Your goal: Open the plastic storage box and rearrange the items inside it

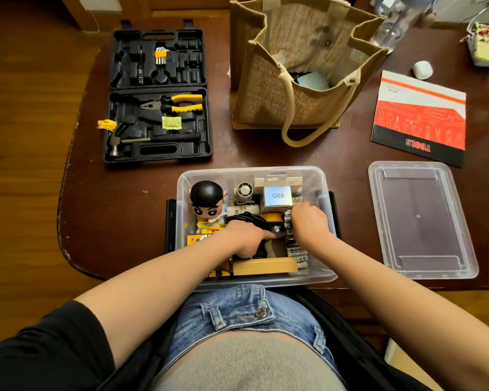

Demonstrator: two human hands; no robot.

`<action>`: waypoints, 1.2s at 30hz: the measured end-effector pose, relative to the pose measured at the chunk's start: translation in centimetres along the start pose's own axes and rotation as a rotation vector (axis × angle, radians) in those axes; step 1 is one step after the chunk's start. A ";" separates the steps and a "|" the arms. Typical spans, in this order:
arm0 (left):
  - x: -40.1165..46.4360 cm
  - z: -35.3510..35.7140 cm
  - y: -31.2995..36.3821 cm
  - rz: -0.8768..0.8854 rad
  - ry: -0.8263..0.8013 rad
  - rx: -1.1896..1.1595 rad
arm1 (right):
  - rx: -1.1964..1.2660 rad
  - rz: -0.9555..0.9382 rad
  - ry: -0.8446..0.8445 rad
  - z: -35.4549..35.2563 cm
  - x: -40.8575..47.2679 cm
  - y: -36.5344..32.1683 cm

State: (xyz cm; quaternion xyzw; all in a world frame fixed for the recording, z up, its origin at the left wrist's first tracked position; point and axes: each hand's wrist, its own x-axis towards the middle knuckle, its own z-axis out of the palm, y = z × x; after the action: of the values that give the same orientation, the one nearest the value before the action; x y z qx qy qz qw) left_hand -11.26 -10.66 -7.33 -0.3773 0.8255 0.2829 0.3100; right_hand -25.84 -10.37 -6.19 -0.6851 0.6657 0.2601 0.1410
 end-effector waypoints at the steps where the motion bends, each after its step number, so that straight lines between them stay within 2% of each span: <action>1: 0.0 0.0 0.0 0.001 0.003 -0.002 | 0.006 -0.013 -0.008 -0.4 -0.1 0.1; 5: 0.0 0.0 -0.4 0.012 0.009 -0.020 | 0.041 -0.115 -0.092 -0.9 -0.5 1.4; 9: -0.1 0.1 -0.6 0.025 0.024 -0.040 | 0.358 -0.087 -0.345 0.0 -0.5 1.3; 11: -0.1 0.1 -0.7 0.023 0.027 -0.044 | 0.450 -0.040 -0.400 0.7 -0.2 0.6; 25: 0.2 0.5 -0.8 0.028 0.034 -0.055 | 0.364 0.064 -0.246 3.3 0.3 -2.0; 30: -0.1 0.3 -0.9 0.042 0.041 -0.086 | 0.398 0.022 -0.370 2.3 0.5 -0.9; 32: -0.5 0.1 -1.1 0.056 0.070 -0.143 | 0.435 0.033 -0.378 1.5 0.4 -0.3; 36: -2.1 -0.3 -2.3 0.054 0.226 -0.340 | 0.453 0.000 -0.251 -0.4 -0.2 1.0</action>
State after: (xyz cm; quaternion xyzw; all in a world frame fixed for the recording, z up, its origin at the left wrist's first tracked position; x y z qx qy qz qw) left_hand -8.45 -11.19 -6.15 -0.4313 0.8052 0.3822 0.1397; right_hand -26.72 -10.47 -5.59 -0.5985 0.6841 0.1875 0.3723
